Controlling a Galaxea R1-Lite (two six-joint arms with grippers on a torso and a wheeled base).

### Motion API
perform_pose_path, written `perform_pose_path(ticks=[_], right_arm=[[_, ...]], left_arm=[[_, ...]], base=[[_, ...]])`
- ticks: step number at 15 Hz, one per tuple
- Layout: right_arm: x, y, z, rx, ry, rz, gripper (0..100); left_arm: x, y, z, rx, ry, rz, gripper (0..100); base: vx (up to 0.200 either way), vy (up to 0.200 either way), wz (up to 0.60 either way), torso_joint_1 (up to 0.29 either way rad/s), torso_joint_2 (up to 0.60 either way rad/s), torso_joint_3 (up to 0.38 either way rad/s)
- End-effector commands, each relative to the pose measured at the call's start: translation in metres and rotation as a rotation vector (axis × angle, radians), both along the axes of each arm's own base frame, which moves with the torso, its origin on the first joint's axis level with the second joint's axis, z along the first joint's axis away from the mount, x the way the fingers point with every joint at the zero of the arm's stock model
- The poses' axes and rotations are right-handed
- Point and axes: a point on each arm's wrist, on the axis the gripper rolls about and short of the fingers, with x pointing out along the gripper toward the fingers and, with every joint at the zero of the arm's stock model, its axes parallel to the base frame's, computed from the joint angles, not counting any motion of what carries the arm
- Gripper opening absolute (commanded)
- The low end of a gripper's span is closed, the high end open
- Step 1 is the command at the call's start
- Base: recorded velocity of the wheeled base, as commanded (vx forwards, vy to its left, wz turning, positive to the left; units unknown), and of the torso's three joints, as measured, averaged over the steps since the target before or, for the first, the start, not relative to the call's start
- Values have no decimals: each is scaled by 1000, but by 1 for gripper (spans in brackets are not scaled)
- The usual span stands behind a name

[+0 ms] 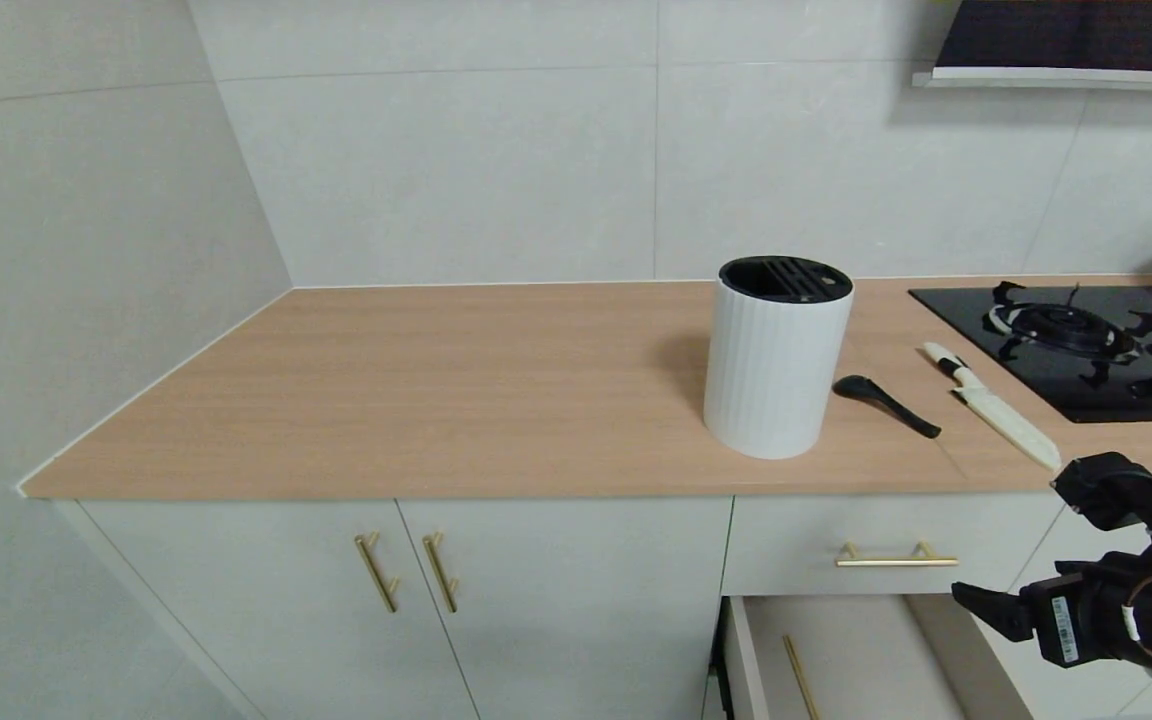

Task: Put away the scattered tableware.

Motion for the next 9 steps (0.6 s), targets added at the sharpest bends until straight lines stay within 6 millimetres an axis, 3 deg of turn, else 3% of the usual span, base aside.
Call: perform_pose_path(ticks=[1,4,7,9], right_arm=[[1,0,1,1,-5,-3,100],[20,-3,18,11,-70,-18,100],[77,-10,45,40,-161,-55,100],[113,-19,47,70,-174,-36,100]], left_arm=[[0,0,0,0,1,0,100],[0,0,0,0,1,0,100],[0,0,0,0,1,0,100],[0,0,0,0,1,0,100]], base=[[0,0,0,222,-535,-305],[0,0,0,80,-189,-108],[0,0,0,7,-19,-9],[0,0,0,0,0,0]])
